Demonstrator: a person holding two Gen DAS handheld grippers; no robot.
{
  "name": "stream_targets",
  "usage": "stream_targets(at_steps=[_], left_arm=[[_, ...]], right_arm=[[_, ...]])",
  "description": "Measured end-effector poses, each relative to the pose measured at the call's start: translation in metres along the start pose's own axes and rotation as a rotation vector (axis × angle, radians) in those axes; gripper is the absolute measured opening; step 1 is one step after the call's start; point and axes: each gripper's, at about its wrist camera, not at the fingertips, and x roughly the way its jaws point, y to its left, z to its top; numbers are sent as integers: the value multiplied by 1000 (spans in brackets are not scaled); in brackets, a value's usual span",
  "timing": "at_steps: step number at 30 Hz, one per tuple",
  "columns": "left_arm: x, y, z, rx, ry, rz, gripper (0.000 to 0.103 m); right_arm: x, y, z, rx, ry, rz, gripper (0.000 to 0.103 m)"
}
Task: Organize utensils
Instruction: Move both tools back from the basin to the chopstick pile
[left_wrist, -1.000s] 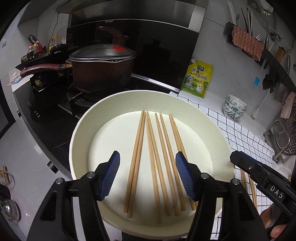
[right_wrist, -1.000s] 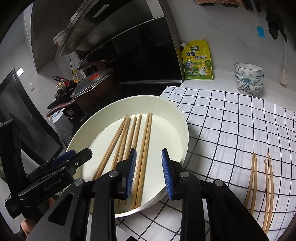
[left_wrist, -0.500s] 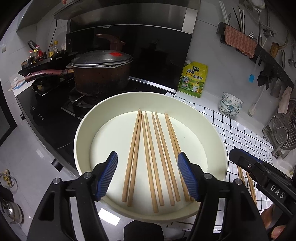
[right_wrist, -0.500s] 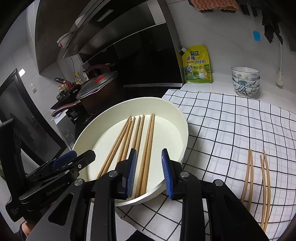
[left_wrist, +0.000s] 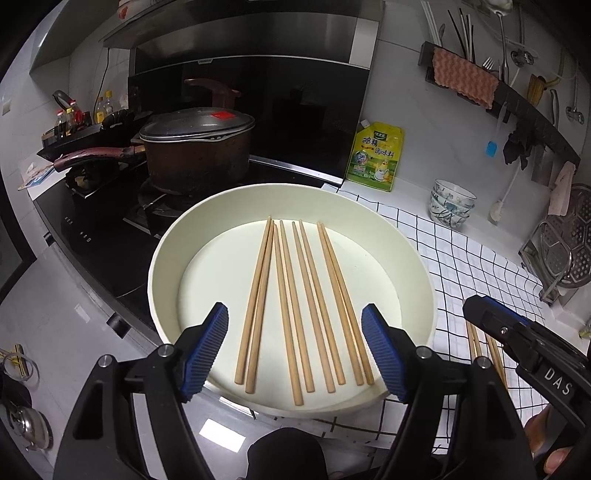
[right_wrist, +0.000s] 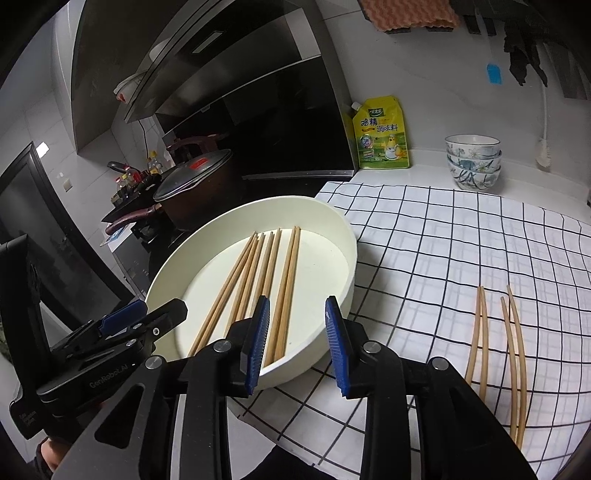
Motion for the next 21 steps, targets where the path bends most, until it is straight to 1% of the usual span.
stream_targets(at_steps=[4,6,7,14,18,21], left_arm=[[-4,-7,-3,8,-2,-7,75],[-6,-12,-4,10,-6,-8,80],[-7,-14,-5,11,-7,-10,80],[-12,-41,-10,51,-10,-37,80],[-13,-61,-16,80,-5,-63,83],[-12,-78,-19,110,1,-87,83]], right_arm=[[-9,-7,-4,8,-8,-13,31],[-14,-12,-6,10,-13,-20,32],[-17,-14,-7,12,-16,-25,33],[-39,-36,-13,33,-45,-66,37],[-53,-53,-18,51,-55,-95,42],[-60,-64,-22,59,-51,-112,43]])
